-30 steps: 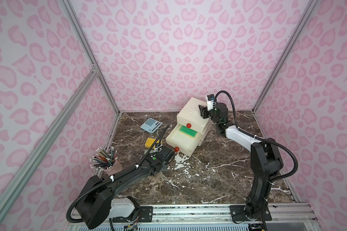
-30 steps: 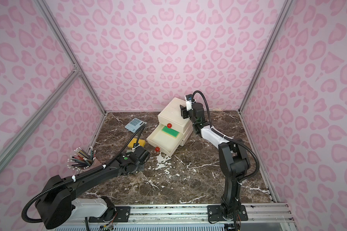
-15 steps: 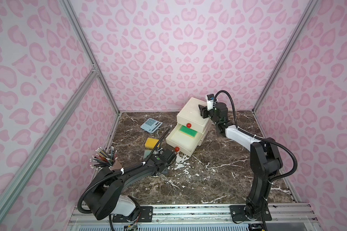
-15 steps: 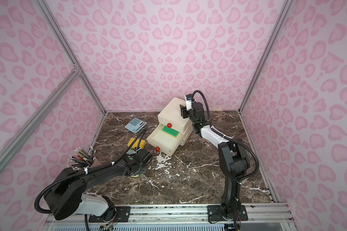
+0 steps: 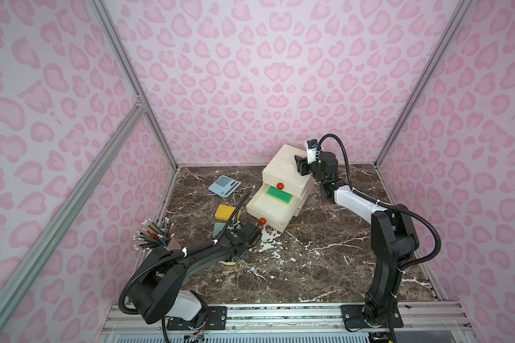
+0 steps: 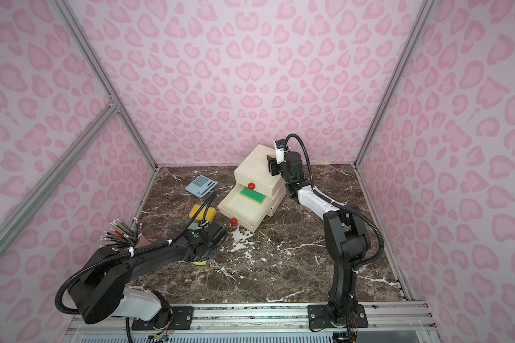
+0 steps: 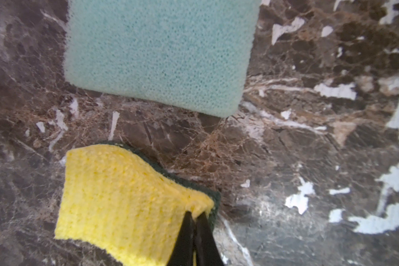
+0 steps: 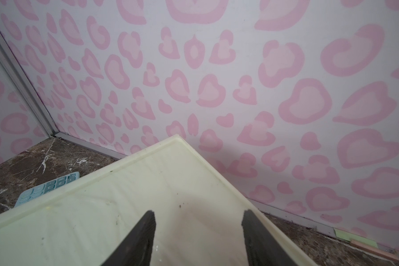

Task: Take the sponge out of the drawer
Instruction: Place the sponge at the center of the board.

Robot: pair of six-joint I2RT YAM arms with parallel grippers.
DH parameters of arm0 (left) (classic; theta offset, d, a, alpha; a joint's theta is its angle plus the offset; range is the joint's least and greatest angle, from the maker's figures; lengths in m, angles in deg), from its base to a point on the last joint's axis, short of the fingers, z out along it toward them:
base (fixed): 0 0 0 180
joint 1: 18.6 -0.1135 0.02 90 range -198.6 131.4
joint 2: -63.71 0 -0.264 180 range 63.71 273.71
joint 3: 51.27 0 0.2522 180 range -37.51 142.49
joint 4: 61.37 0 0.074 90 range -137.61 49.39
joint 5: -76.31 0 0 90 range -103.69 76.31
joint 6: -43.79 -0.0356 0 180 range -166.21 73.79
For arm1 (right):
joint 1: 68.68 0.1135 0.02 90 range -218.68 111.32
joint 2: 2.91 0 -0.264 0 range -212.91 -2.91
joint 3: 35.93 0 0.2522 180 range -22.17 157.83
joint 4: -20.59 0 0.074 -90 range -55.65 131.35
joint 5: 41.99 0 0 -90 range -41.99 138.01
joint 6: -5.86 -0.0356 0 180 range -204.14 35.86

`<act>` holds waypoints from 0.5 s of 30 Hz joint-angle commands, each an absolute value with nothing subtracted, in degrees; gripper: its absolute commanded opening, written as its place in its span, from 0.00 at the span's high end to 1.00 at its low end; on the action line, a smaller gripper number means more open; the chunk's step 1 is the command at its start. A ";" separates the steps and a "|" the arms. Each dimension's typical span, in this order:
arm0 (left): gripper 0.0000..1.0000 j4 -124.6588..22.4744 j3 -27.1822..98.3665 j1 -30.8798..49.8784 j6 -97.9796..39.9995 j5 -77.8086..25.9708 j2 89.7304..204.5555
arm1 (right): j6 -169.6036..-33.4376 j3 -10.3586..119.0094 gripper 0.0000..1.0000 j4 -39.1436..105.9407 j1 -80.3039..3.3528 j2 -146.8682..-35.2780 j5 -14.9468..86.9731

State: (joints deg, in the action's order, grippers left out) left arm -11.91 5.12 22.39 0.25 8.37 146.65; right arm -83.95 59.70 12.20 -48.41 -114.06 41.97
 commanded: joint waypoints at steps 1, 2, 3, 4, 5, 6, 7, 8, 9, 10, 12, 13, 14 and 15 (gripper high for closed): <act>0.87 -11.77 5.46 22.45 0.94 8.46 146.90 | -85.19 58.57 0.38 26.35 -48.29 -116.02 41.68; 0.85 -11.66 5.62 22.45 0.72 8.46 146.86 | -85.19 58.54 0.38 26.35 -48.29 -116.02 41.68; 0.84 -11.54 5.85 22.45 0.27 8.44 146.84 | -85.19 58.54 0.38 26.35 -48.29 -116.02 41.64; 0.83 -11.00 6.19 22.53 0.18 8.73 146.84 | -85.23 58.52 0.38 26.35 -48.29 -116.02 41.62; 0.82 -10.34 6.74 22.53 0.13 9.17 146.90 | -85.19 58.52 0.38 26.35 -48.29 -116.02 41.60; 0.80 -9.88 7.16 22.53 -0.12 9.31 146.90 | -85.19 58.58 0.38 26.35 -48.29 -116.02 41.49; 0.80 -9.74 7.37 22.53 -0.14 9.42 146.90 | -85.19 58.60 0.38 26.35 -48.29 -116.07 41.51; 0.79 -9.73 7.49 22.48 -0.18 9.34 146.78 | -85.19 58.60 0.38 26.35 -48.29 -116.11 41.46; 0.78 -9.82 7.56 22.47 -0.16 9.25 146.67 | -85.19 58.61 0.38 26.43 -48.29 -116.13 41.49; 0.77 -9.74 7.58 22.49 -0.09 9.30 146.52 | -85.19 58.61 0.38 26.44 -48.29 -116.20 41.44; 0.76 -9.64 7.49 22.52 -0.07 9.34 146.33 | -85.19 58.53 0.38 26.61 -48.29 -116.20 41.60; 0.75 -9.47 7.49 22.61 -0.01 9.47 146.25 | -85.19 58.54 0.38 26.62 -48.29 -116.20 41.60; 0.74 -9.30 7.53 22.57 0.01 9.58 146.24 | -85.26 58.56 0.38 26.62 -48.29 -116.20 41.60; 0.73 -9.13 7.58 22.62 0.00 9.60 146.19 | -85.28 58.53 0.38 26.70 -48.29 -116.18 41.59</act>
State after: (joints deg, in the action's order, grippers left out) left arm -10.70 7.09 22.50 0.14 8.66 146.65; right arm -83.95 59.74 12.20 -48.36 -114.17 41.97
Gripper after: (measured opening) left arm 0.262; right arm 0.615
